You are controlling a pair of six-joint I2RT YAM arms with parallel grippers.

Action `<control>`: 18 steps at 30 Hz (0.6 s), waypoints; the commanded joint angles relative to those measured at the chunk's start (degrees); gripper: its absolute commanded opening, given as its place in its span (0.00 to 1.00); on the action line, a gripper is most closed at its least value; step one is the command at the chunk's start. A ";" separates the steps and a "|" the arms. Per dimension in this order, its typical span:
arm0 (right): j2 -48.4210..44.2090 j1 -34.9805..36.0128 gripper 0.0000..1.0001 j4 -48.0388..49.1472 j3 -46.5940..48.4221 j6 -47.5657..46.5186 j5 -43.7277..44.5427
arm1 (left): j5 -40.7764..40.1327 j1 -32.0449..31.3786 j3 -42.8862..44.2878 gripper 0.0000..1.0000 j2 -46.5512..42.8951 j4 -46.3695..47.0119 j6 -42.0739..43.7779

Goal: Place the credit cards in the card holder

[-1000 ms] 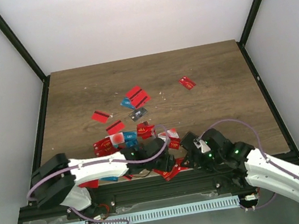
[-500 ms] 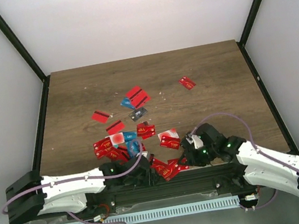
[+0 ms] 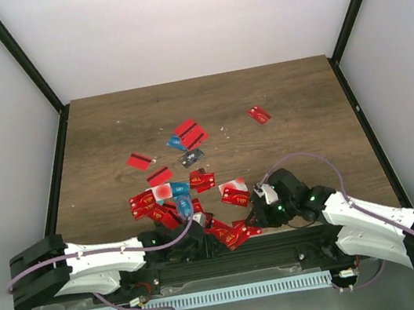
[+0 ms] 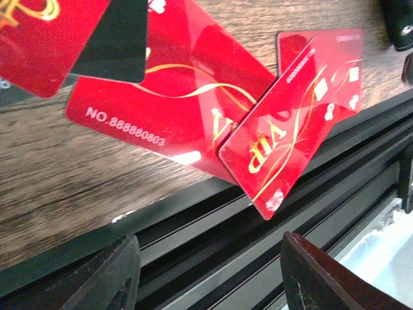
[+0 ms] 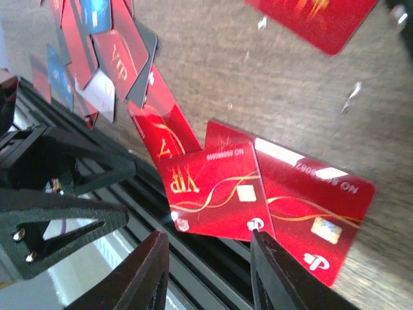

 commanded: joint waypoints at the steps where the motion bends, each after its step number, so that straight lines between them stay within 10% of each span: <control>1: -2.58 0.37 0.39 -5.64 7.55 -2.15 8.92 | -1.09 -0.63 0.61 0.61 -0.08 3.34 -0.47; 8: -2.45 0.30 0.55 -15.86 13.14 5.51 35.83 | -5.86 -1.13 6.22 0.59 0.48 -1.26 3.19; 12: -1.71 0.03 0.86 -15.55 12.42 7.67 43.31 | -7.61 -1.00 9.67 0.59 2.11 -0.36 5.49; 18: 1.21 -5.63 0.89 -13.66 10.48 7.91 46.35 | -8.01 -0.04 18.49 0.59 11.44 1.97 10.20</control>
